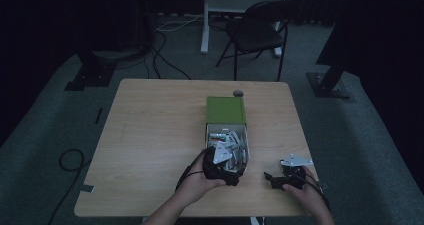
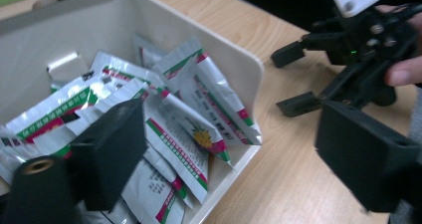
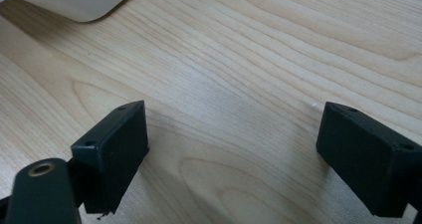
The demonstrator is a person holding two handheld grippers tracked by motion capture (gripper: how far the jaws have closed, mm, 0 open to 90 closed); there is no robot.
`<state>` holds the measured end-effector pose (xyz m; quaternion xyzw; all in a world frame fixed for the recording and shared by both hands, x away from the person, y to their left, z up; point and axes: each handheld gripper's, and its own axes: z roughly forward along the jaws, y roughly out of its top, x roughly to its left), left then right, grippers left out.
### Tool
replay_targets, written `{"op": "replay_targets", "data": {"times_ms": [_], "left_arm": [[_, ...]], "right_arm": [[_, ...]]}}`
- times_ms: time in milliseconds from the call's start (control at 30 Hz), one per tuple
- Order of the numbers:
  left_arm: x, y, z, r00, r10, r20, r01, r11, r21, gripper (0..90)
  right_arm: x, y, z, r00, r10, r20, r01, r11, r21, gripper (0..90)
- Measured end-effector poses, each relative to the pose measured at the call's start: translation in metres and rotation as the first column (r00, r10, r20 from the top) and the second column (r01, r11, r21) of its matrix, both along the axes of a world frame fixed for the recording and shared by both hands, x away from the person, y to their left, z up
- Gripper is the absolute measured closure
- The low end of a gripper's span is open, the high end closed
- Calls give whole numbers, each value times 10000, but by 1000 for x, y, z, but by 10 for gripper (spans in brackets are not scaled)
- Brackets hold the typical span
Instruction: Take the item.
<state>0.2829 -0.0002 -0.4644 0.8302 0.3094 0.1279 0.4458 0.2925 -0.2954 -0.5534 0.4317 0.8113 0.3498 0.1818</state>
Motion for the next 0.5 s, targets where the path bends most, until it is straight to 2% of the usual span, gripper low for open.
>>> {"op": "replay_targets", "data": {"times_ms": [100,167,200,233,333,433,500], "left_arm": [[0,-4,-3,9999,-6,-159,5,10000,-56,193],[0,-5,-5,10000,-83,-2,83,9995,293,257],[1,-5,-5,10000,-28,-11,28,9995,321,257],[1,-6,-6,9999,72,-101,-69,9995,299,336],[4,-6,-8,9994,316,-152,-311,9989,358,369],[5,-8,-11,9986,405,-326,-390,9983,437,422],[7,-9,-12,9966,534,-622,-503,9975,505,444]], "right_arm": [[0,0,0,10000,0,0,0,10000,4,124],[0,0,0,10000,3,3,-3,10000,0,124],[0,0,0,10000,3,3,-3,10000,0,124],[0,0,0,10000,6,3,-6,10000,-2,124],[0,0,0,10000,8,3,-8,10000,-6,124],[0,0,0,10000,18,6,-18,10000,-15,124],[0,0,0,10000,16,5,-16,10000,-12,124]]}}
